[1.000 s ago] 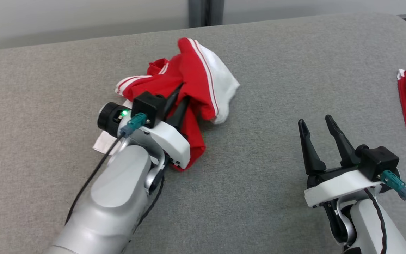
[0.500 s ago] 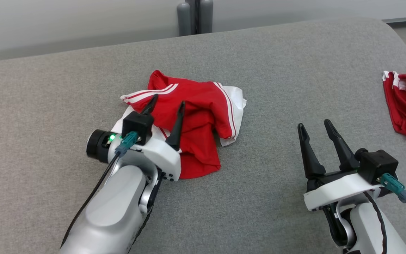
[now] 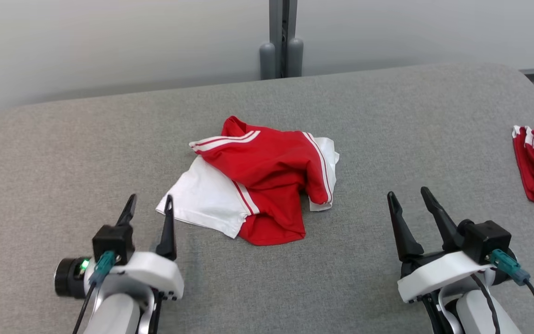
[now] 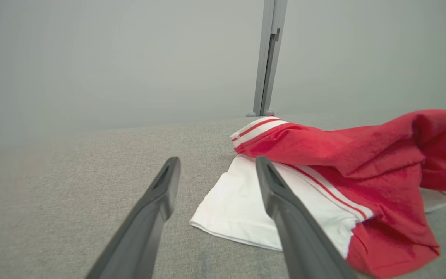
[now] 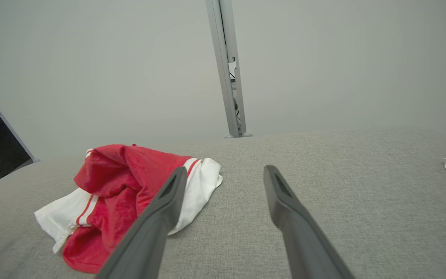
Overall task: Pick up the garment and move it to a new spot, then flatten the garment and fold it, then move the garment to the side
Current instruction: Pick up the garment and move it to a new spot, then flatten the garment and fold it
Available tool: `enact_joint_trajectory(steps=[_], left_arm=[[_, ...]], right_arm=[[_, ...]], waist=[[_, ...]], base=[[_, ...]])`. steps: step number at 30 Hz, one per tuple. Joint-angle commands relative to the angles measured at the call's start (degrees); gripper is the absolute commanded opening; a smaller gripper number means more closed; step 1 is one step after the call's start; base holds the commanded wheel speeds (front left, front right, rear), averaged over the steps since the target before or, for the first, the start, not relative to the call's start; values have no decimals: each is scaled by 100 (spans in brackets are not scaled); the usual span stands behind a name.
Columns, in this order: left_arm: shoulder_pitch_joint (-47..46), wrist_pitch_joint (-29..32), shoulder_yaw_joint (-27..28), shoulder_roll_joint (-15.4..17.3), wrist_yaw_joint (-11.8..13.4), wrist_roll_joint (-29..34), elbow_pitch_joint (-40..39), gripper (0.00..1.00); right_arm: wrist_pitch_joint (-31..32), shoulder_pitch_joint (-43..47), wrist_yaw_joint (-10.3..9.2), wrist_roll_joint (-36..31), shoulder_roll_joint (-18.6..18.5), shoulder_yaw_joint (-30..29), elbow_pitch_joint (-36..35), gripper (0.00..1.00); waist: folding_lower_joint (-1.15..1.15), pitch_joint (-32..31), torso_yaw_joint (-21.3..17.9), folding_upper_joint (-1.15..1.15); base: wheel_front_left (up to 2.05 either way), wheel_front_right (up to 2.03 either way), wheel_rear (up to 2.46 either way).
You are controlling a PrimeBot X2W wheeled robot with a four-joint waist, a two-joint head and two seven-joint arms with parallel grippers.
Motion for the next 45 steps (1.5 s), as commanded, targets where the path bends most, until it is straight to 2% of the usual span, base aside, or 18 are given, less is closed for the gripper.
enact_joint_trajectory(steps=[1,12,24,35,45], left_arm=[[299,-9,202,-5,20,156,-157,100],[1546,-9,1191,-147,-127,729,-835,100],[2073,-9,1681,-277,-269,925,-1035,100],[1988,-9,1488,-298,-290,742,-994,100],[1699,-9,988,-297,-170,494,-993,100]], right_arm=[[2,82,0,-33,-30,4,48,100],[2,437,0,-90,-28,27,159,100],[2,596,0,-84,-28,86,233,100],[2,477,0,-172,-25,285,199,100],[2,-222,0,-334,-27,1133,361,100]], waist=[[0,-138,76,0],[0,-593,200,0],[0,-762,238,0],[0,-607,460,0],[0,-41,1188,0]], base=[[0,0,0],[0,0,0],[0,0,0],[0,0,0],[0,0,0]])
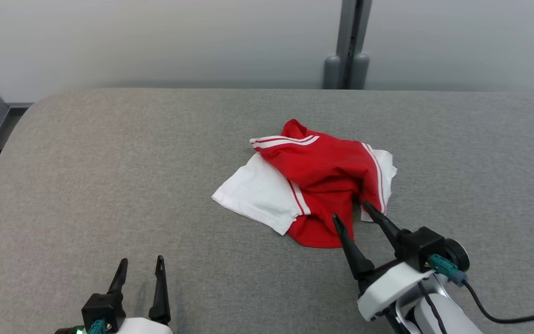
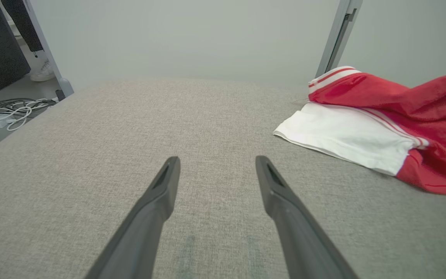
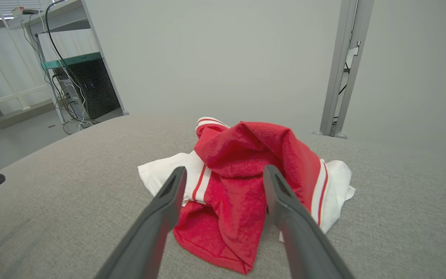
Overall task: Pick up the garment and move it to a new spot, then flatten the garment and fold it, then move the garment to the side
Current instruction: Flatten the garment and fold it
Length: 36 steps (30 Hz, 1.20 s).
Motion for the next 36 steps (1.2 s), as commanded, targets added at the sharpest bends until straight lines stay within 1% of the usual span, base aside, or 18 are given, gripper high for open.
enact_joint_trajectory(steps=[1,6,12,14,15,22,27,28,29,30,31,32,36], left_arm=[[-156,-8,-65,22,33,-38,18,100],[-300,-8,-353,21,98,-214,59,100],[-421,-8,-642,18,178,-387,45,100],[-456,-8,-720,23,200,-448,31,100],[-456,-8,-720,23,200,-448,31,100],[-545,-8,-971,19,271,-603,-48,100],[-601,-8,-1051,21,337,-690,-64,100],[-610,-8,-1054,21,339,-697,-58,100],[-618,-8,-1051,21,343,-704,-50,100],[-630,-8,-1050,21,348,-703,-41,100],[-638,-8,-1046,21,350,-714,-31,100],[-644,-8,-1050,20,348,-710,-26,100],[-601,-8,-998,21,335,-661,8,100]], right_arm=[[1,-210,-2,-74,-29,120,70,100],[2,-879,-2,-206,-49,760,576,100],[1,-1782,-2,-93,-88,1358,1601,100],[1,-2055,-2,5,-85,1457,1972,100],[1,-2055,-2,5,-85,1457,1972,100],[25,-2760,-2,167,-80,1679,3134,100],[182,-3098,-2,278,-59,1920,3822,100],[178,-3131,-2,303,-57,1946,3894,95],[172,-3164,-2,327,-57,1976,3945,52],[163,-3192,-2,349,-56,2001,3990,34],[145,-3221,-2,376,-57,2024,4026,7],[119,-3259,-2,418,-57,2017,4022,0],[11,-3434,-2,521,-47,1926,3832,0]], waist=[[0,275,351,0],[0,553,839,0],[0,882,1379,0],[0,981,1536,0],[0,981,1536,0],[0,1239,1900,0],[0,1360,1986,0],[0,1364,1985,0],[0,1363,1980,0],[0,1358,1972,0],[0,1342,1957,0],[0,1321,1938,0],[0,1184,1794,0]], base=[[0,0,0],[0,0,0],[0,0,0],[0,0,0],[0,0,0],[0,0,0],[0,0,0],[0,0,0],[0,0,0],[0,0,0],[0,0,0],[0,0,0],[0,0,0]])
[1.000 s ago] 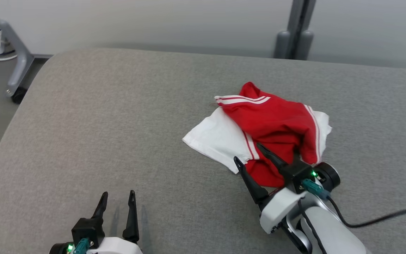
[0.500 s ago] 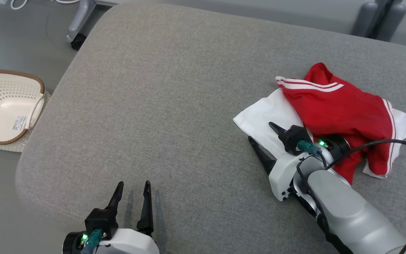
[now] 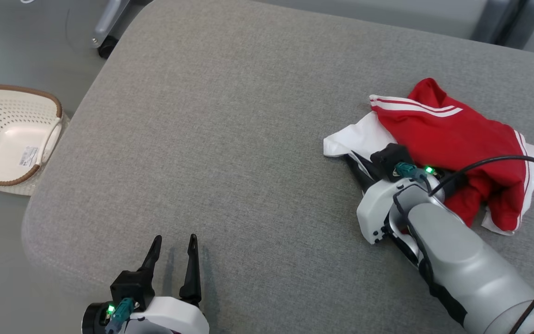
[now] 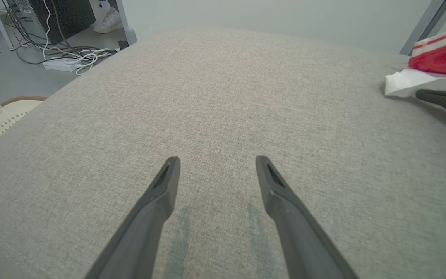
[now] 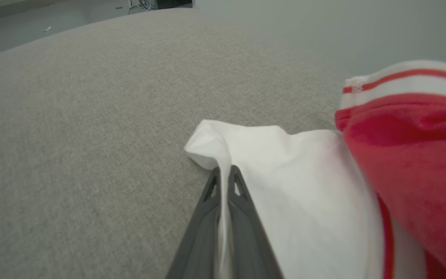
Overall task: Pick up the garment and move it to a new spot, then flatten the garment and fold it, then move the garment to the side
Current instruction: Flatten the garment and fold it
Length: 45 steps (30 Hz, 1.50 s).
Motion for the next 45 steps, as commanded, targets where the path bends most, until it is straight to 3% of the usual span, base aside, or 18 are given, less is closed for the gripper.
enact_joint_trajectory(steps=[1,18,22,30,32,33,34,35,45], left_arm=[[-37,-8,42,20,-5,45,29,100],[78,-8,451,22,-284,425,142,100],[110,-8,497,22,-318,452,166,100],[116,-8,526,24,-371,477,203,100],[96,-8,517,23,-371,493,212,100],[87,-8,523,24,-378,503,215,100],[76,-8,534,23,-389,516,221,100],[68,-8,536,22,-400,535,229,100],[38,-8,659,19,-435,662,254,100]], right_arm=[[-46,-120,-2,54,-40,-61,-79,0],[-51,617,-1,-199,-359,-2949,-3242,0],[-51,1131,-1,-283,-398,-3534,-3540,0],[-51,2075,-1,-525,-331,-4200,-3404,0],[-51,2323,-1,-611,-272,-4332,-3260,23],[-52,2408,-1,-647,-253,-4407,-3213,44],[-52,2502,-1,-682,-227,-4476,-3159,91],[-51,2600,-1,-726,-193,-4532,-3102,100],[-52,3116,-1,-849,-39,-4900,-3220,100]], waist=[[0,-96,-104,0],[0,-877,-1678,0],[0,-1004,-2033,0],[0,-1086,-2464,0],[0,-1089,-2541,0],[0,-1083,-2576,0],[0,-1077,-2606,0],[0,-1069,-2636,0],[0,-1027,-2892,0]], base=[[0,0,0],[0,0,0],[0,0,0],[0,0,0],[0,0,0],[0,0,0],[0,0,0],[0,0,0],[0,0,0]])
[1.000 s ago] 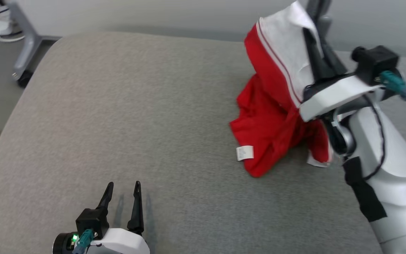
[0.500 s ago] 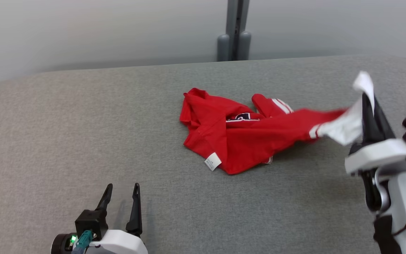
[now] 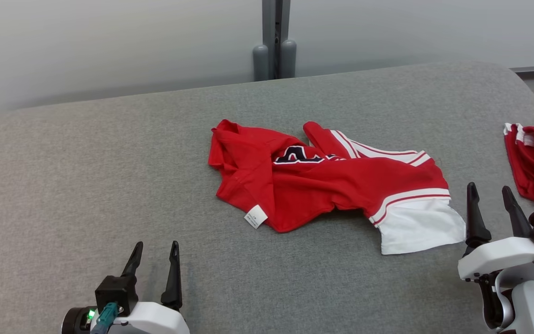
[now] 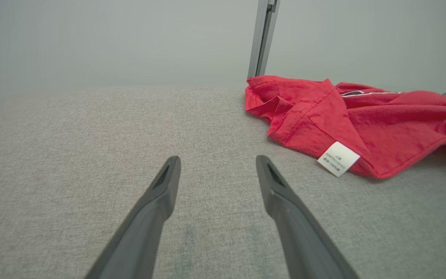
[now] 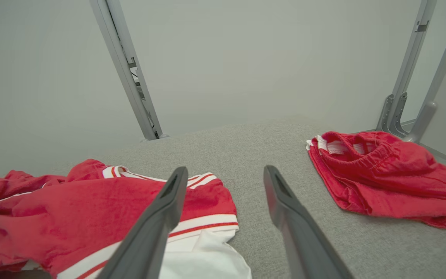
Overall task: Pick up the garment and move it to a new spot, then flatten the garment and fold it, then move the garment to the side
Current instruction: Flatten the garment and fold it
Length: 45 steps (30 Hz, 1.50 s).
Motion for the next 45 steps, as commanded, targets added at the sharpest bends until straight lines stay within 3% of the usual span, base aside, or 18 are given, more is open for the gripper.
enact_joint_trajectory(steps=[1,12,22,34,35,36,37,38,41,45], left_arm=[[-63,-8,38,24,-24,39,5,100],[-861,-8,-113,22,-152,163,183,100],[-2093,-8,-624,26,-530,-45,1302,100],[-2939,-8,-1144,26,-858,-491,2217,100],[-2960,-8,-1198,26,-880,-566,2295,94],[-2999,-8,-1262,26,-899,-608,2365,73],[-3044,-8,-1360,26,-917,-716,2472,24],[-3059,-8,-1404,26,-911,-753,2513,0],[-3071,-7,-1480,26,-926,-842,2600,0],[-2925,-8,-1324,26,-730,-825,2222,0]], right_arm=[[-26,66,0,-28,-14,6,-85,100],[-27,-95,0,265,-10,321,-429,100],[-27,-268,0,375,-10,551,-479,100],[-27,-377,0,497,-11,686,-499,100],[-27,-374,0,503,-10,696,-489,100],[-27,-370,0,499,-10,702,-479,100],[-27,-375,0,493,-10,709,-465,100],[-27,-386,0,487,-11,709,-455,100],[-27,-390,0,470,-11,703,-441,100],[-27,-301,0,410,-9,638,-422,100]], waist=[[0,9,-76,0],[0,454,-368,0],[0,856,-501,0],[0,1116,-599,0],[0,1111,-602,0],[0,1107,-604,0],[0,1097,-603,0],[0,1091,-599,0],[0,1072,-582,0],[0,940,-459,0]], base=[[0,0,0],[0,0,0],[0,0,0],[0,0,0],[0,0,0],[0,0,0],[0,0,0],[0,0,0],[0,0,0],[0,0,0]])
